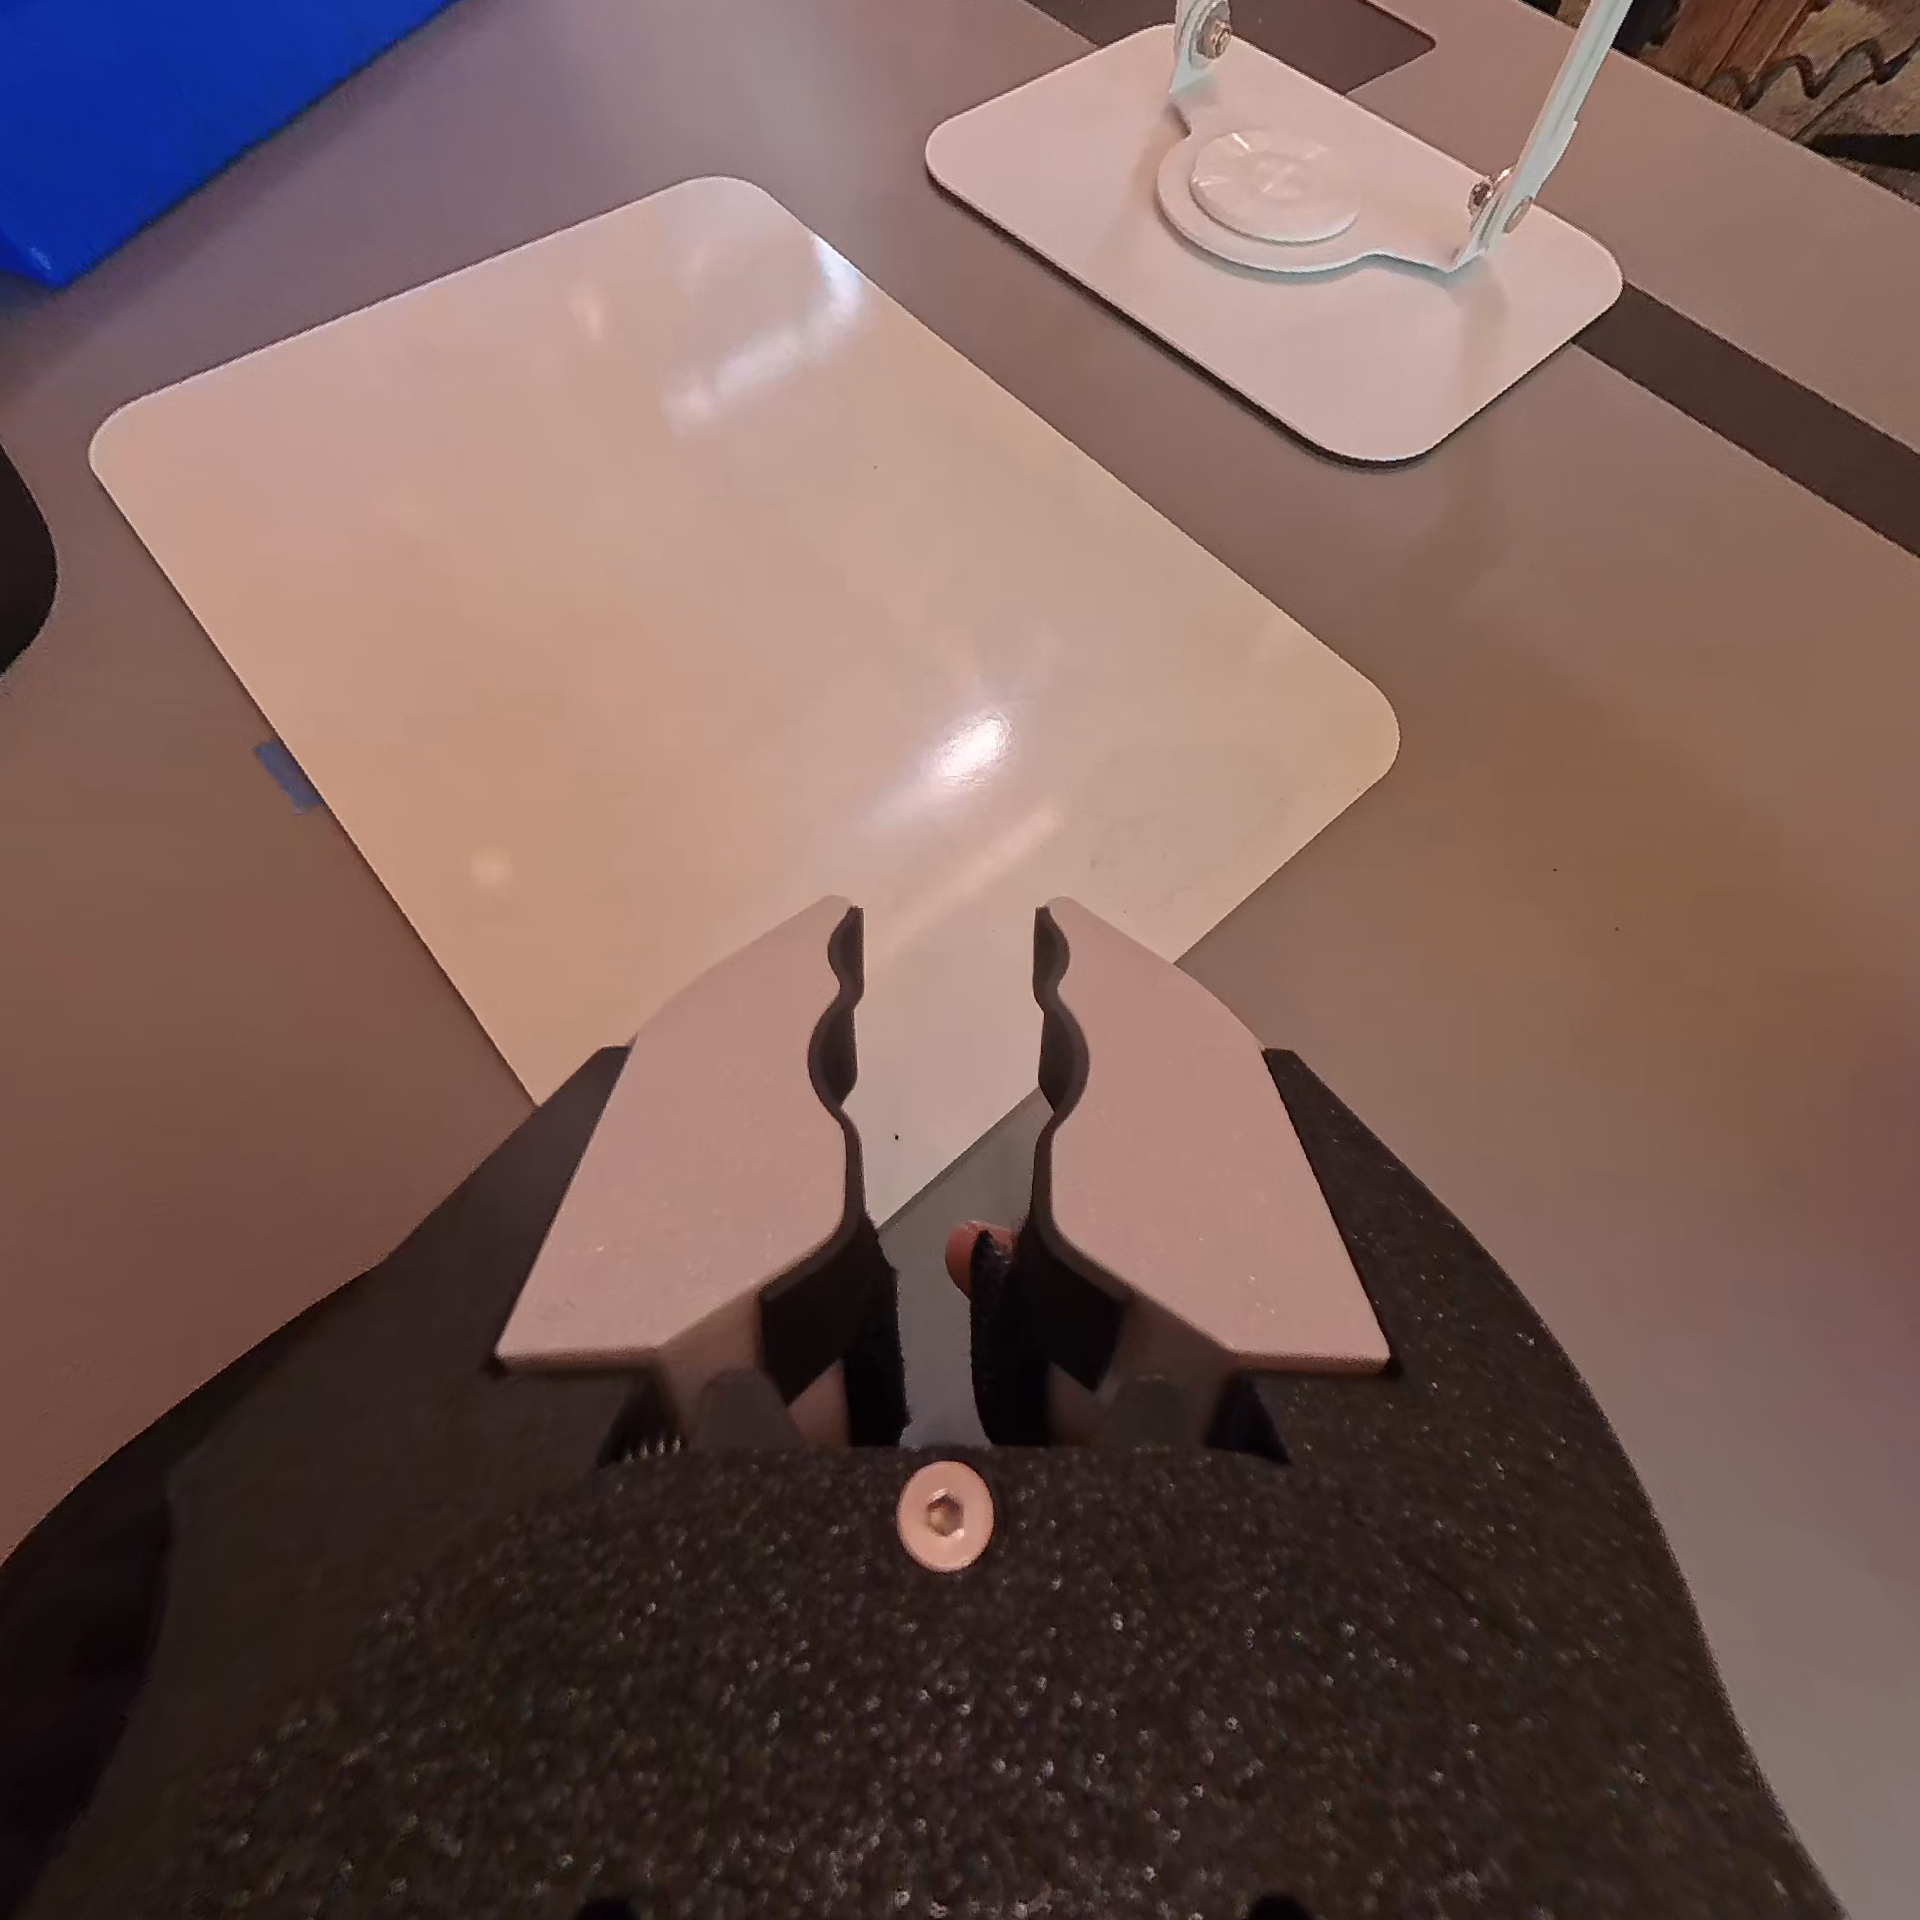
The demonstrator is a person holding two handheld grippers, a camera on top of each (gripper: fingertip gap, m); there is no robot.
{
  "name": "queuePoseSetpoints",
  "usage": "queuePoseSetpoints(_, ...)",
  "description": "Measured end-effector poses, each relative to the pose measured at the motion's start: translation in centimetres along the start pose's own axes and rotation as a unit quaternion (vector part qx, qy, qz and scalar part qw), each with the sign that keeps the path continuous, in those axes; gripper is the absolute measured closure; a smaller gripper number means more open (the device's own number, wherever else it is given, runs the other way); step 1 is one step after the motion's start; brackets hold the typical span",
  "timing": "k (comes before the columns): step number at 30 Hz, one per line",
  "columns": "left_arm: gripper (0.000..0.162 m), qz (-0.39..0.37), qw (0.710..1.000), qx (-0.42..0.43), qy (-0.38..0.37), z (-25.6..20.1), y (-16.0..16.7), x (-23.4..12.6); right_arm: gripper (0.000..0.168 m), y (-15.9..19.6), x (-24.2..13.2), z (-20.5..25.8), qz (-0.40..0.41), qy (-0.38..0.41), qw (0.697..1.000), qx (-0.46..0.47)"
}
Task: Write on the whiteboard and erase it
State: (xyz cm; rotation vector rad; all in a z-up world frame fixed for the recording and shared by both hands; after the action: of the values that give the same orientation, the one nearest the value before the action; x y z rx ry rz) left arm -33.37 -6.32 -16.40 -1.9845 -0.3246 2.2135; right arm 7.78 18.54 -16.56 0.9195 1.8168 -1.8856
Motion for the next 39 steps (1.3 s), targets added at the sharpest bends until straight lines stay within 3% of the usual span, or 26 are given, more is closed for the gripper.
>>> queuePoseSetpoints(3,0.11,0.02,1.0,0.006,0.016,-0.4,0.2,0.9,0.137,0.0,0.0,0.0,-0.001,-0.002,1.0,-0.001)
queuePoseSetpoints(6,0.131,0.011,0.999,-0.01,0.028,-0.1,0.4,0.9,0.137,-0.4,0.3,0.4,0.006,-0.013,1.0,-0.004)
queuePoseSetpoints(11,0.139,-0.008,1.0,-0.017,0.004,0.6,1.0,0.9,0.133,-2.9,0.9,2.5,0.038,-0.024,0.995,-0.091)
queuePoseSetpoints(13,0.143,-0.003,0.999,-0.007,-0.039,1.2,1.6,0.7,0.123,-5.0,1.2,3.1,0.031,-0.025,0.994,-0.1)
queuePoseSetpoints(18,0.143,-0.035,0.999,-0.011,-0.032,1.7,2.1,-0.2,0.087,-12.1,2.1,4.1,-0.027,0.019,0.989,-0.143)
queuePoseSetpoints(23,0.143,-0.019,0.999,-0.014,-0.037,2.3,2.3,-0.2,0.093,-19.1,3.0,6.9,-0.113,-0.01,0.976,-0.188)
queuePoseSetpoints(26,0.143,-0.018,0.999,-0.017,-0.031,2.5,2.2,0.1,0.09,-21.6,3.1,8.5,-0.143,-0.032,0.97,-0.193)
queuePoseSetpoints(29,0.143,-0.017,0.998,-0.031,-0.054,2.9,2.2,0.3,0.092,-21.7,3.2,8.5,-0.143,-0.023,0.971,-0.192)
queuePoseSetpoints(31,0.129,-0.026,0.996,-0.032,-0.075,2.8,2.0,-0.2,0.092,-20.7,3.2,7.7,-0.132,-0.013,0.973,-0.187)
queuePoseSetpoints(34,0.12,-0.065,0.995,-0.02,-0.076,1.8,1.0,-1.4,0.094,-18.9,3.2,6.2,-0.113,0.0,0.979,-0.17)
queuePoseSetpoints(39,0.119,-0.082,0.996,0.008,0.034,-0.2,-1.8,-0.7,0.096,-17.3,3.0,4.9,-0.11,0.002,0.982,-0.15)
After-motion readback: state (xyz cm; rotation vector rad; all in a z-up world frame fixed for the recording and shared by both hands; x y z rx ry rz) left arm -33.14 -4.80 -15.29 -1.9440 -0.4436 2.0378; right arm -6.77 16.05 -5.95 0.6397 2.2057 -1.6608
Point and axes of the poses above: each gripper's, where its closed fingertips meet, x out along the fingers, y out of its underside, z = x × y across the jaws, the point moved 8 cm from there along -x, back along the fingers, and after that the axes turned 7 degrees about z, right-handed, at the moved point
